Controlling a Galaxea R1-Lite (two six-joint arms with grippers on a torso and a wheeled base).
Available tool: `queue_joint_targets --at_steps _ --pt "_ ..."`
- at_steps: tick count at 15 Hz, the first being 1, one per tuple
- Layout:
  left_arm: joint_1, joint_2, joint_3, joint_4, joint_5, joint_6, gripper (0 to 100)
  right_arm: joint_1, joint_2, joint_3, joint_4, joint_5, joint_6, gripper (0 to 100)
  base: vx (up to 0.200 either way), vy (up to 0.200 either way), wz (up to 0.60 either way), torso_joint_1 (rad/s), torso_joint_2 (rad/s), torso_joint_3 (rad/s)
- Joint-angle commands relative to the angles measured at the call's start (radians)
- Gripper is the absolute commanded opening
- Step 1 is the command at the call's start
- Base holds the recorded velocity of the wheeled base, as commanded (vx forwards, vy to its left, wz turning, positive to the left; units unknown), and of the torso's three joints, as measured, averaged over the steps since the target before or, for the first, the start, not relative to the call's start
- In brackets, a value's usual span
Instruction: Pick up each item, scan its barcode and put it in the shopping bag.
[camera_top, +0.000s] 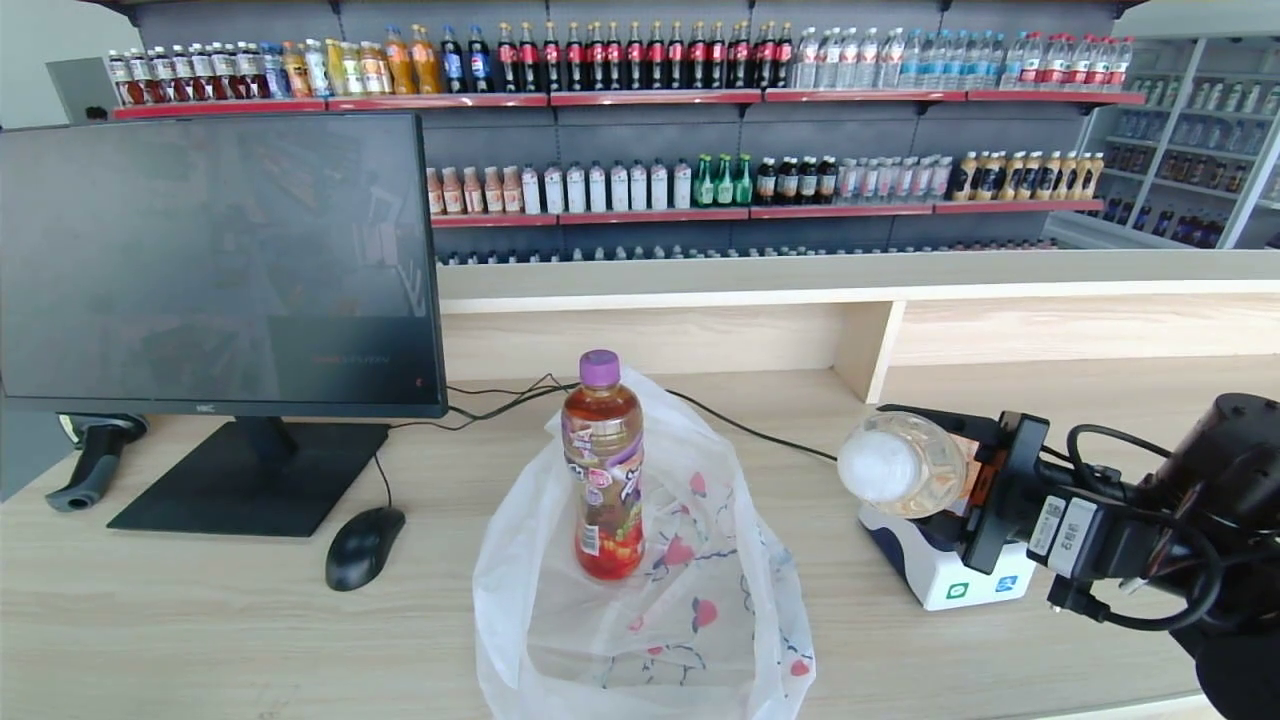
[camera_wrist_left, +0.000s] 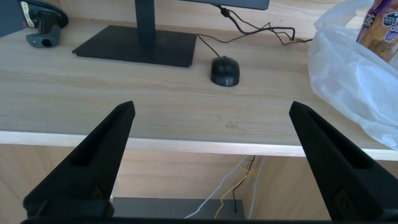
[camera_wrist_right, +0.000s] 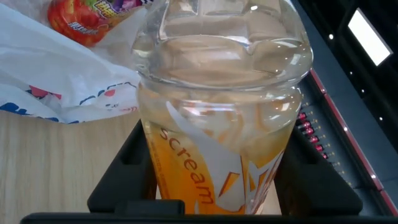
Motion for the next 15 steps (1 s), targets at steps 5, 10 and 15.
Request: queue_joint_targets --at_steps 5,10,15 --pt "0.0 0.0 0.0 -0.002 0.0 0.0 100 0.0 -0.005 0.006 -0.001 0.0 -0.001 0 0.0 0.0 0.0 0.0 0.0 0.0" --pt "0.0 0.0 0.0 -0.002 0.0 0.0 100 0.0 -0.013 0.021 -0.001 0.0 -0.003 0 0.0 0.0 0.0 0.0 0.0 0.0" --pt "0.0 0.0 0.0 -0.002 0.0 0.001 100 0.0 -0.059 0.05 -0.001 -0.003 -0.001 0 0.0 0.0 0.0 0.0 0.0 0.0"
